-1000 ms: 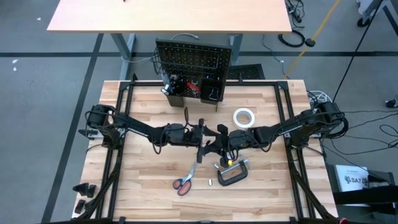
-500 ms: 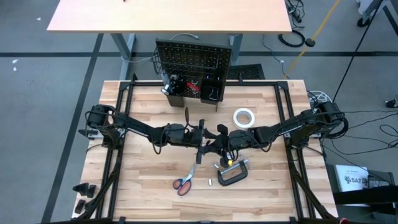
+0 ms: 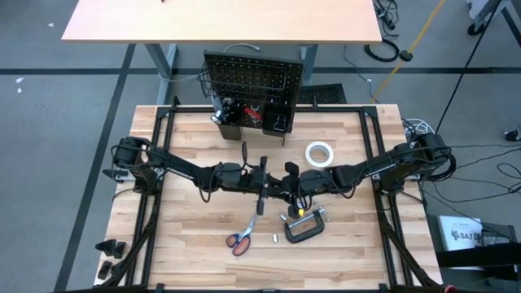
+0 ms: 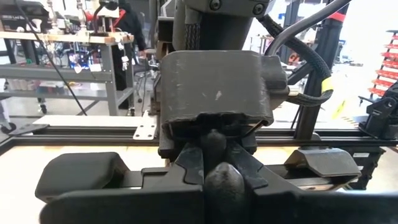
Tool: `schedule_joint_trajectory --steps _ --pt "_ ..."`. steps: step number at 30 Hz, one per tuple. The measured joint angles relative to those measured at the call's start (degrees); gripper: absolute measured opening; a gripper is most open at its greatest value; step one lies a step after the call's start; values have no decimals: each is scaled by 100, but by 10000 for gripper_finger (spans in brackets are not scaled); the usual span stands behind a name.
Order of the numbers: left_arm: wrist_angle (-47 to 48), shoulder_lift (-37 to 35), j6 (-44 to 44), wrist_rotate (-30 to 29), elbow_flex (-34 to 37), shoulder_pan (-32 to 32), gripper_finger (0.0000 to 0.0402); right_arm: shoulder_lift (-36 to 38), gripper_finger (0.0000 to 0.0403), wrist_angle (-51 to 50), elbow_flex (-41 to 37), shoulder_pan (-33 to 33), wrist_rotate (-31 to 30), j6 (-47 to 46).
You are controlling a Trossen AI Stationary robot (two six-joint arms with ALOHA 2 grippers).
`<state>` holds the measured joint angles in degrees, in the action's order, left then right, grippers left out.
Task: Hang tools onto peg board
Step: Put the black long nose pliers into the left black bin on the peg board
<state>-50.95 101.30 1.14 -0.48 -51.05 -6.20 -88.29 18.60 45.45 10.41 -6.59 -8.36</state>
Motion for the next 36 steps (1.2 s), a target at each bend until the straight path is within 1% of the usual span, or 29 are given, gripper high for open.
schedule_joint_trajectory --steps 8,11,14,17,23,28,31,34,36 --pt "196 -120 -165 -136 0 3 18 0 93 -75 1 -8 25 85" --pt "475 -270 -181 -348 0 13 18 23 116 -61 2 -4 -73 206" --pt "697 -350 -303 -564 -4 9 18 164 135 -144 2 -4 -269 264" --pt "738 -354 -318 -603 -13 11 18 406 148 -401 2 -4 -307 327" --pt "997 -407 -344 -685 7 17 18 1063 157 -1615 4 4 -378 289" --pt "1467 -688 -509 -1067 7 17 18 1570 157 -2233 4 7 -389 131" --pt "1902 -1004 -607 -1304 7 17 18 1815 156 -2677 4 9 -420 -1" --pt "2214 -1440 -800 -1783 7 13 18 1987 155 -3079 4 23 -719 -160" --pt "2289 -1773 -929 -1978 35 17 18 2015 155 -3259 4 24 -892 -229"
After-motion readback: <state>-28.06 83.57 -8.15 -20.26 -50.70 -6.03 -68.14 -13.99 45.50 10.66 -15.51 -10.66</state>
